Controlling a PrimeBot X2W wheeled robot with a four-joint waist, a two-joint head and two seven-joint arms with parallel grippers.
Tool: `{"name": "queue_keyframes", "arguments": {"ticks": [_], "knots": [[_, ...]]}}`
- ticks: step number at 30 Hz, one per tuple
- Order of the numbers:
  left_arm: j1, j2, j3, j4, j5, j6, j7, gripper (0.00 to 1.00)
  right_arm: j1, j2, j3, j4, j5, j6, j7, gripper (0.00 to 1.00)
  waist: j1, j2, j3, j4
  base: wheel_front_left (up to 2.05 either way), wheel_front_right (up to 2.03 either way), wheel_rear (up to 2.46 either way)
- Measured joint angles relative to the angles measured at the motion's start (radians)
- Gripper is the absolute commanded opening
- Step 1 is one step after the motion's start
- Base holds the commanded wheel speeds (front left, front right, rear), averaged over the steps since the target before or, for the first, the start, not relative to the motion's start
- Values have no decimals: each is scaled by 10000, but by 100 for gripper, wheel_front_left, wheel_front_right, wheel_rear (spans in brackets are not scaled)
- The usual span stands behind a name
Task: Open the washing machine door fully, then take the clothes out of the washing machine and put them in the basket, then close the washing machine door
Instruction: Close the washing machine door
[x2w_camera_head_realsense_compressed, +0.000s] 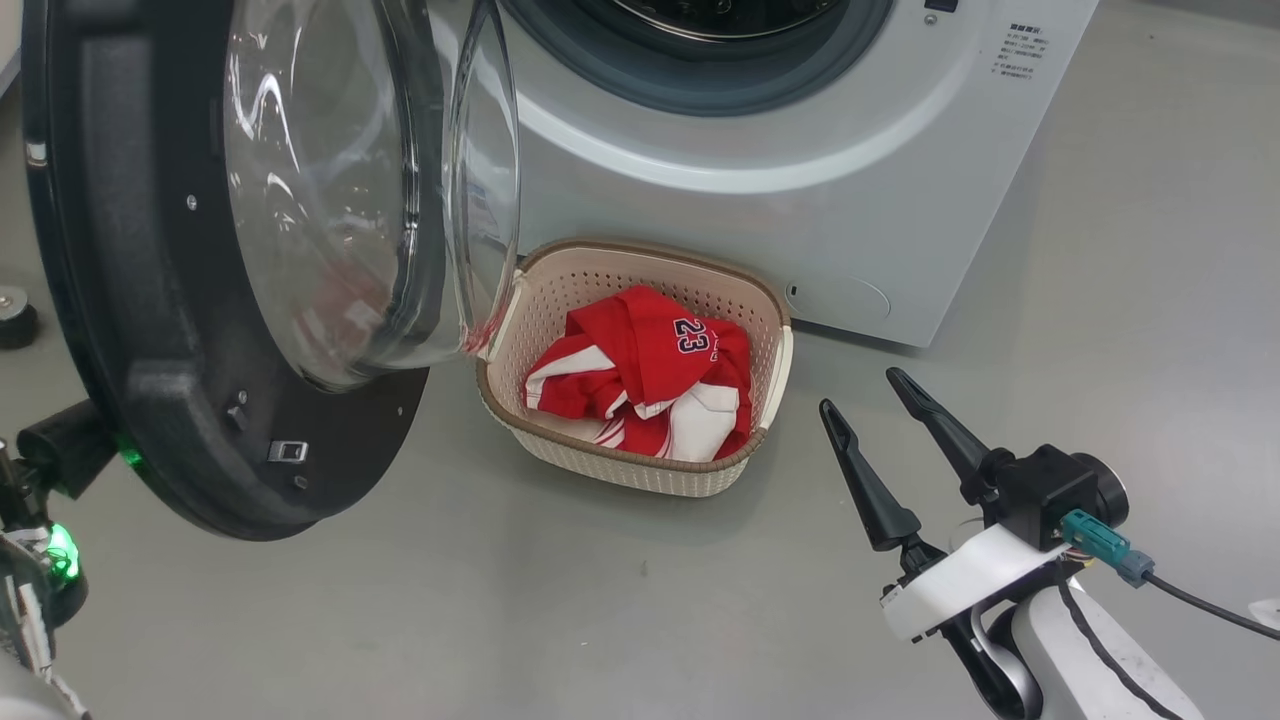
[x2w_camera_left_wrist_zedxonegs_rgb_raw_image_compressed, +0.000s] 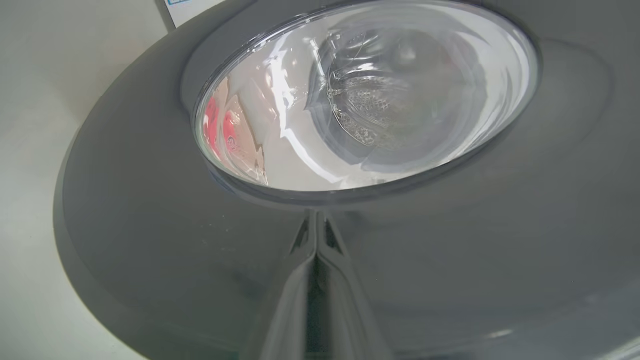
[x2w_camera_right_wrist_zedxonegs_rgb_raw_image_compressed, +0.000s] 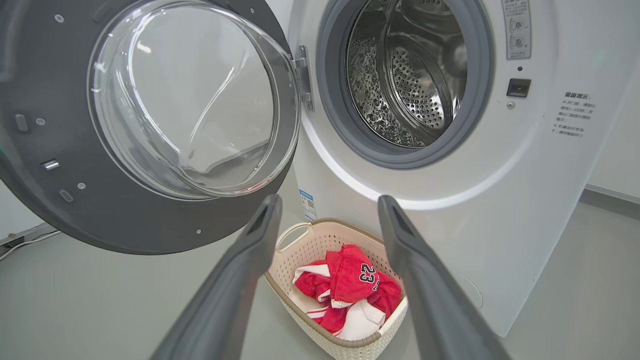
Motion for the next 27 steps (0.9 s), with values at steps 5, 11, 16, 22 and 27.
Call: {"name": "queue_keyframes", "arguments": {"ticks": [5,11,16,22,27], "knots": [[178,15,318,-545,349,-146,-993,0,12,29,33,38,0,0,-2,100,0,0,-74,17,0,0,0],[454,341,470,-1177,1300,-504,-2211,0,107,96,33,94,0,0,-2,100,0,0,-250,84,0,0,0],[1235,1254,134,-1758,2957,-1229,-3499,0,153,186,12,121,0,0,-2,100,0,0,-377,135,0,0,0],[2327,2004,-911,-2638,4326,-1452,-4684,0,226,284,29,148,0,0,-2,100,0,0,-495,162,0,0,0],[3255,2360,-1956,-3499,4880,-1448,-6032,0,243,316,0,148,0,0,-2,100,0,0,-519,174,0,0,0]]}}
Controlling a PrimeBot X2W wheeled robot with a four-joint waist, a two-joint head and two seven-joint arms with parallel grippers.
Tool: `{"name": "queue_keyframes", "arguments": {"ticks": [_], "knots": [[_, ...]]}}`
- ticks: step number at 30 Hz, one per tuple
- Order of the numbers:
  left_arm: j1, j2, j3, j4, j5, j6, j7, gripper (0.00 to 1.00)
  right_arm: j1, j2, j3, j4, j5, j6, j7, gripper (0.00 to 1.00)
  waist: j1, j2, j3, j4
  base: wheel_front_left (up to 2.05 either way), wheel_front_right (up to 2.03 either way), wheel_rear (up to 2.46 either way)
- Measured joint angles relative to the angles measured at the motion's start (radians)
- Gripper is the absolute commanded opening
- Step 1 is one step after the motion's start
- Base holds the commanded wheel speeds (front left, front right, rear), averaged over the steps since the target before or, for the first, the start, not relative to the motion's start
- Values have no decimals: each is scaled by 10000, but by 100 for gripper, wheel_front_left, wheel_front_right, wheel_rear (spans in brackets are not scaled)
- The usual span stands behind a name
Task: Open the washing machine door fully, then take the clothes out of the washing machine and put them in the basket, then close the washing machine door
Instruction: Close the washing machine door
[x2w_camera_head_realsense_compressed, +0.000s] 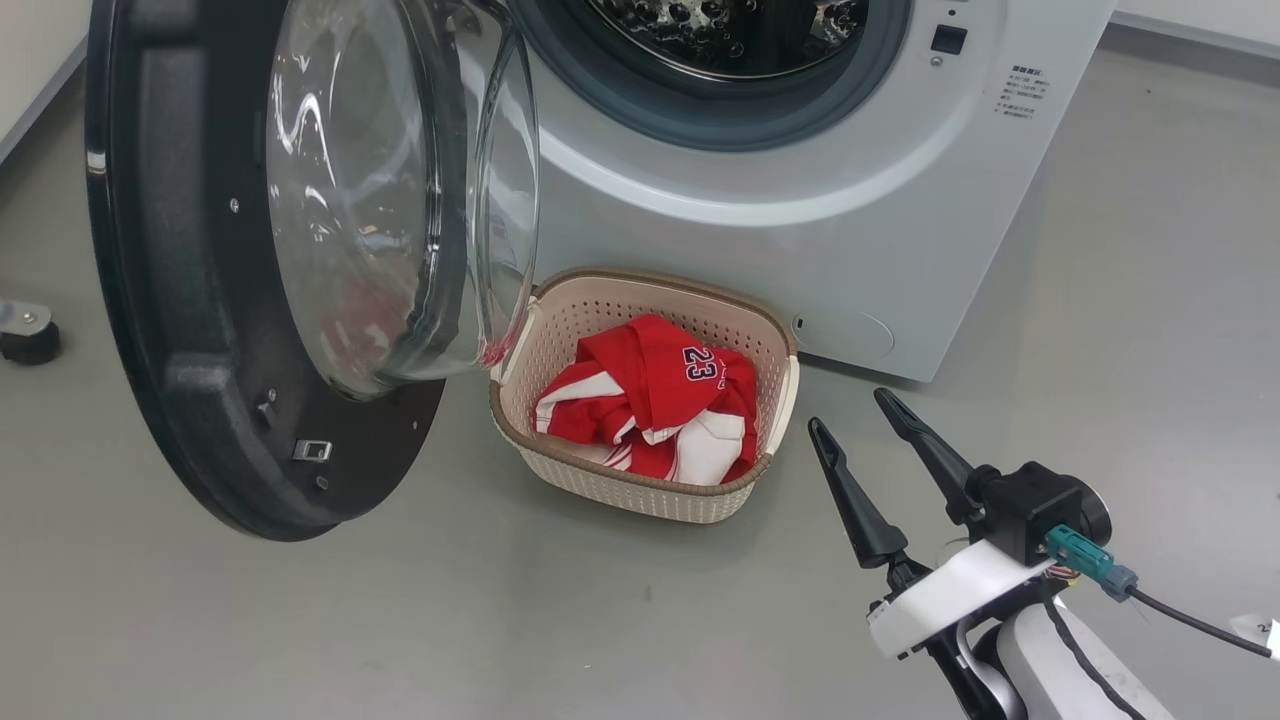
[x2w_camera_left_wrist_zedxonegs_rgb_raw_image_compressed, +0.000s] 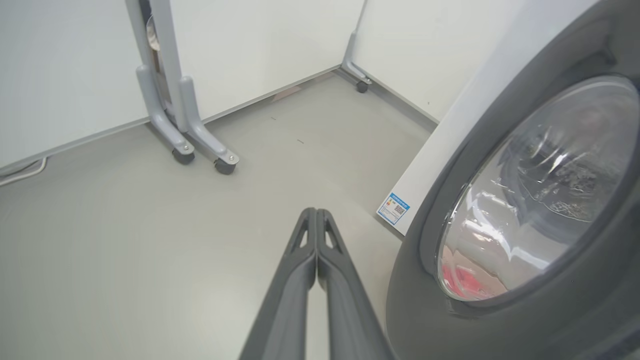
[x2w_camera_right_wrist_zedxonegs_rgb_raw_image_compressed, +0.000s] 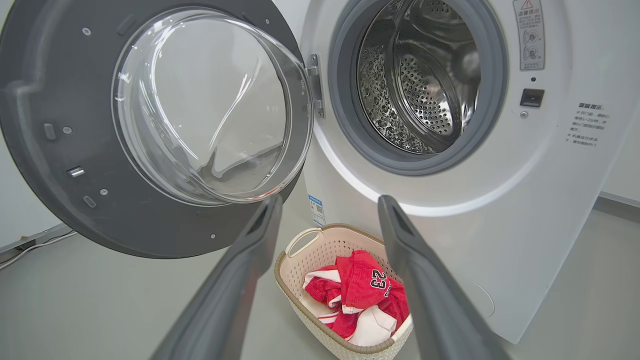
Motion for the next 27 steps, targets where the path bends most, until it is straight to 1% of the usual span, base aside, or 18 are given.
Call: {"name": "queue_keyframes", "arguments": {"ticks": [2,4,8,11,14,17,18,19,20,27], "knots": [[275,128,-761,-539,12,0,-556,0,8,27,-31,0,0,0,0,100,0,0,-10,15,0,0,0],[616,234,-1325,-934,58,0,-1166,0,14,35,-50,0,0,0,0,100,0,0,-18,40,0,0,0],[1170,222,-1718,-1331,-127,0,-2395,0,30,67,-92,0,2,0,0,100,0,0,-41,104,0,0,0],[1691,339,-2228,-1645,-102,0,-3223,0,66,92,-98,2,2,0,0,100,0,0,-64,156,0,0,0],[2195,476,-2635,-1843,82,0,-4036,0,116,92,-138,2,2,0,0,100,0,0,-79,213,0,0,0],[2523,591,-2819,-1935,270,0,-4851,0,168,100,-142,2,2,0,0,100,0,0,-93,269,0,0,0],[2615,591,-2828,-1941,349,0,-5112,42,176,107,-142,2,2,0,0,100,0,0,-98,286,0,0,0],[2706,612,-2851,-1952,518,0,-5392,80,180,115,-142,2,2,0,0,100,0,0,-103,302,0,0,0],[2907,671,-2920,-1996,813,0,-5906,100,184,134,-142,2,2,0,0,100,0,0,-117,329,0,0,0],[3417,679,-3189,-1827,1216,0,-7346,100,214,138,-146,13,2,0,0,100,0,0,-177,374,0,0,0]]}}
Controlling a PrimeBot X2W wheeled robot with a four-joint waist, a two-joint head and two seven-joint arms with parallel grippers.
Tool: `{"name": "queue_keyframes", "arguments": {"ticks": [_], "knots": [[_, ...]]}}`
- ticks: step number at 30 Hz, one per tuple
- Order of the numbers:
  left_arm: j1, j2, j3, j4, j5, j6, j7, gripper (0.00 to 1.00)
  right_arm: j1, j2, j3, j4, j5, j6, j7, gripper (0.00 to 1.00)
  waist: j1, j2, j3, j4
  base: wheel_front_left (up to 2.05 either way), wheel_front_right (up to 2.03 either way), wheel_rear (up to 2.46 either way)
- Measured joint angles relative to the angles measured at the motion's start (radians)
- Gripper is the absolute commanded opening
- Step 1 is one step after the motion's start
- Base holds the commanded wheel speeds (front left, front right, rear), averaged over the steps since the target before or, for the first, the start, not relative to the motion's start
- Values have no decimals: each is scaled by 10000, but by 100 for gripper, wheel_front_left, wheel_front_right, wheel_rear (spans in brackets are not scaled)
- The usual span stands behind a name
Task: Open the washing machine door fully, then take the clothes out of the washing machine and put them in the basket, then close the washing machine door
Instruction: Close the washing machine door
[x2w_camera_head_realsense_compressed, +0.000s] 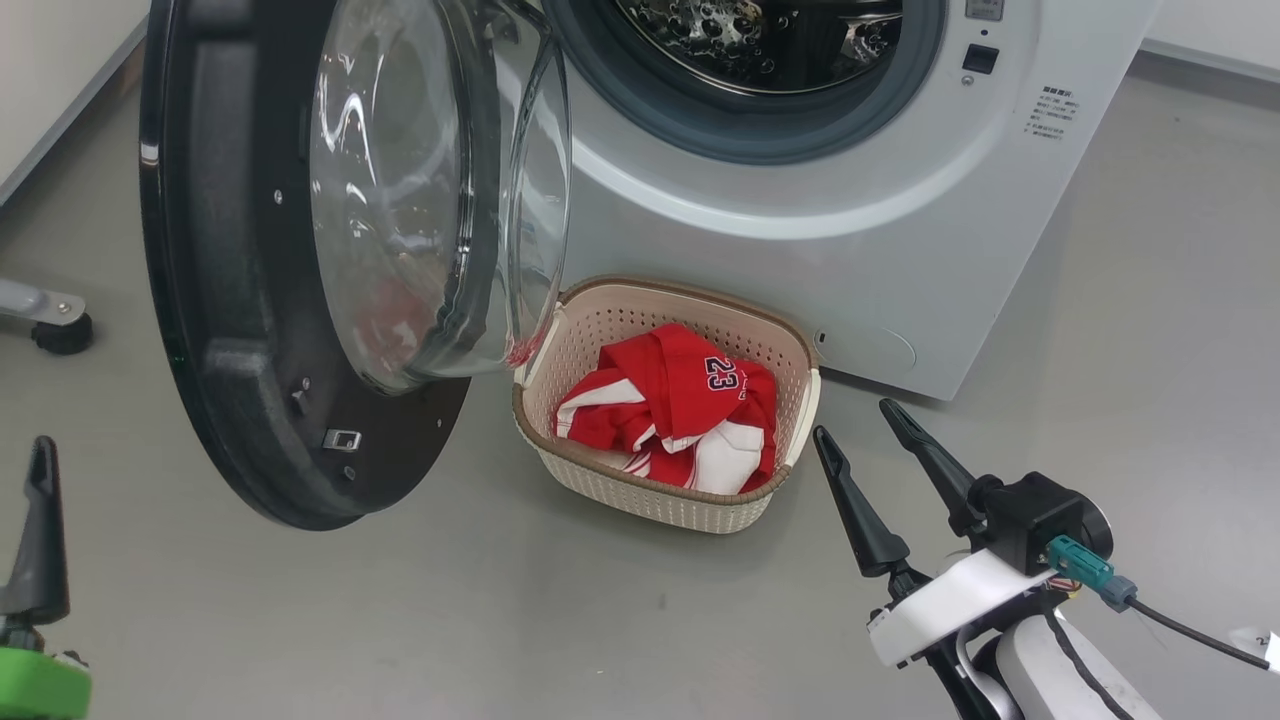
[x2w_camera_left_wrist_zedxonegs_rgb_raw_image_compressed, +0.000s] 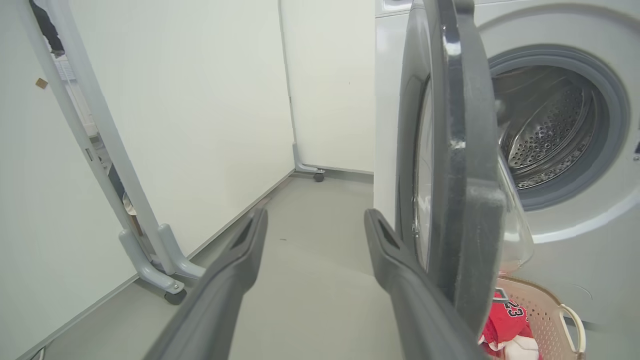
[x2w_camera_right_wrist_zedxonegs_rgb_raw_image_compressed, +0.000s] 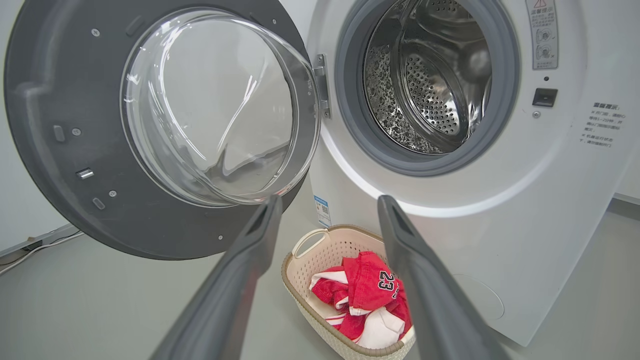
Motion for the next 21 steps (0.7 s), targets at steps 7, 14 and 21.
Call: {"name": "queue_keyframes", "arguments": {"ticks": [7,14,21], "knots": [[437,-65,-104,320,38,0,-1003,100,2,21,8,-2,-2,0,0,100,0,0,-9,-51,0,0,0],[592,-73,-221,543,40,0,-1538,100,3,8,-42,-4,-2,0,0,100,0,0,3,-81,0,0,0],[767,-58,-702,688,117,0,-1605,100,3,15,-40,-15,-4,0,0,100,0,0,19,-132,0,0,0]]}}
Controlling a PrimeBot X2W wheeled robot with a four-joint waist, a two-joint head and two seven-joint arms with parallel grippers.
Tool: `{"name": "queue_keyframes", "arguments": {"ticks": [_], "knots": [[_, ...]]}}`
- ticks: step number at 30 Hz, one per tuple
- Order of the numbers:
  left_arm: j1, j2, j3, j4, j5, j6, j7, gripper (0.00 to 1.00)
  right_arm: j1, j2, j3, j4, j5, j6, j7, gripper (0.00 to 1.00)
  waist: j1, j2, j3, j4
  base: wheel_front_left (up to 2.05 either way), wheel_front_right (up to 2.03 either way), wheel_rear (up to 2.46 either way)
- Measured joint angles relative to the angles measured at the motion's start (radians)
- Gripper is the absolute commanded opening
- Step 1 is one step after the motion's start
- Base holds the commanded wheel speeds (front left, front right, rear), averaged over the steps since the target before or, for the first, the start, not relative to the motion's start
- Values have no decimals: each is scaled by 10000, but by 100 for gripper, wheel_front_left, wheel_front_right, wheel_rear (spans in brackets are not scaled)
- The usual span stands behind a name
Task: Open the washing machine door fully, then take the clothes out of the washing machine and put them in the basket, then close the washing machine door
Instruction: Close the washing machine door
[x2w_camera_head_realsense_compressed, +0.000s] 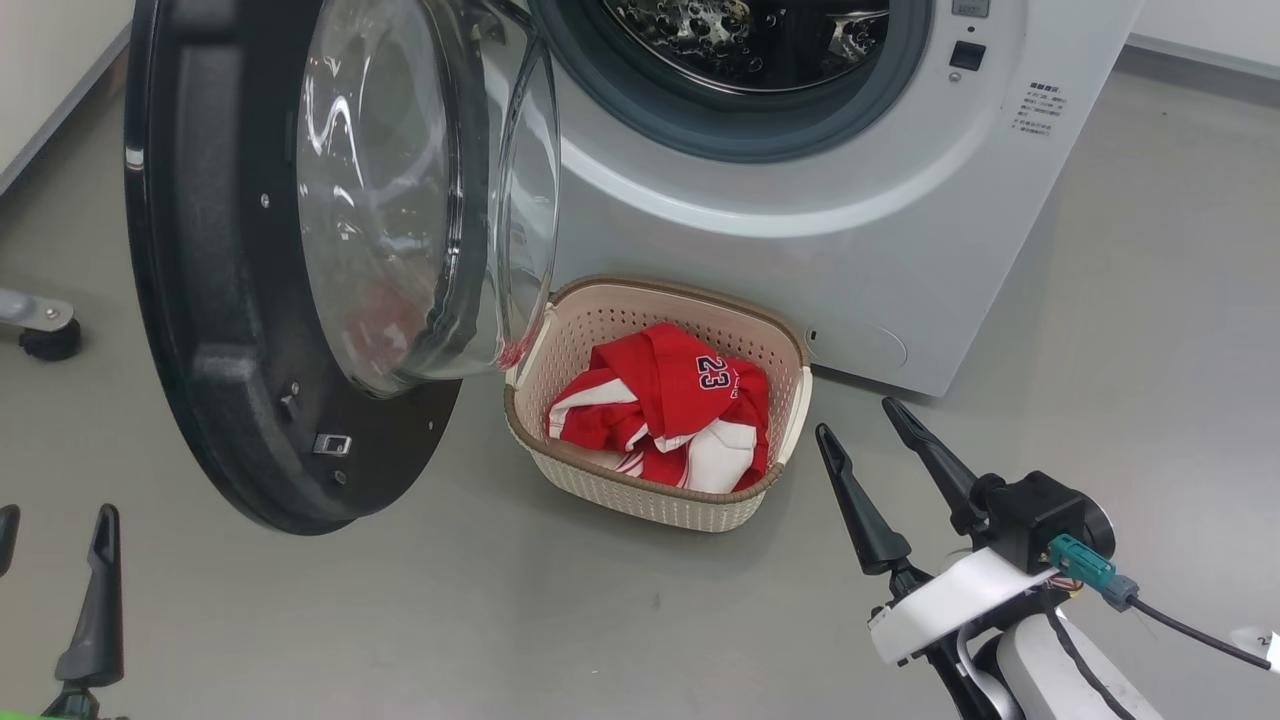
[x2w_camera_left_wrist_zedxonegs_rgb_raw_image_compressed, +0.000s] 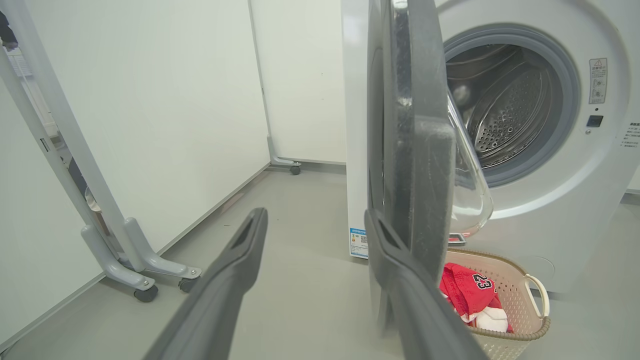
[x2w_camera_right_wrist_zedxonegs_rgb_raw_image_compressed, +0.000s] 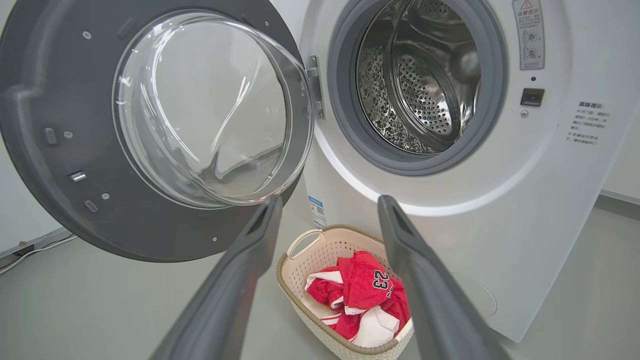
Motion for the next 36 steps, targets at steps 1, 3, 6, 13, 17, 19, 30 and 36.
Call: {"name": "queue_keyframes", "arguments": {"ticks": [1,3,6,13,17,19,30,36], "knots": [[10,0,-29,17,10,0,-19,100,0,2,-2,-2,-2,0,0,100,0,0,5,-9,0,0,0],[51,0,-27,61,54,0,-63,100,0,8,-6,-8,-2,0,0,100,0,0,19,-24,0,0,0],[60,0,-36,107,56,0,-94,100,0,8,-17,-8,-4,0,0,100,0,0,41,-47,0,0,0],[61,-23,-73,240,35,0,-178,100,0,8,-48,-10,-6,0,0,100,0,0,83,-91,0,0,0],[61,-35,-75,299,35,0,-180,100,0,12,-44,-10,-6,0,0,100,0,0,83,-109,0,0,0],[61,-36,-75,328,35,0,-184,100,0,12,-40,-10,-6,0,0,100,0,0,77,-114,0,0,0],[60,-13,-73,433,35,0,-211,100,0,19,59,-2,-12,0,0,100,0,0,-29,-81,0,0,0],[60,-10,-33,523,23,0,-268,100,16,23,81,40,-12,0,0,100,0,0,-115,-71,0,0,0]]}}
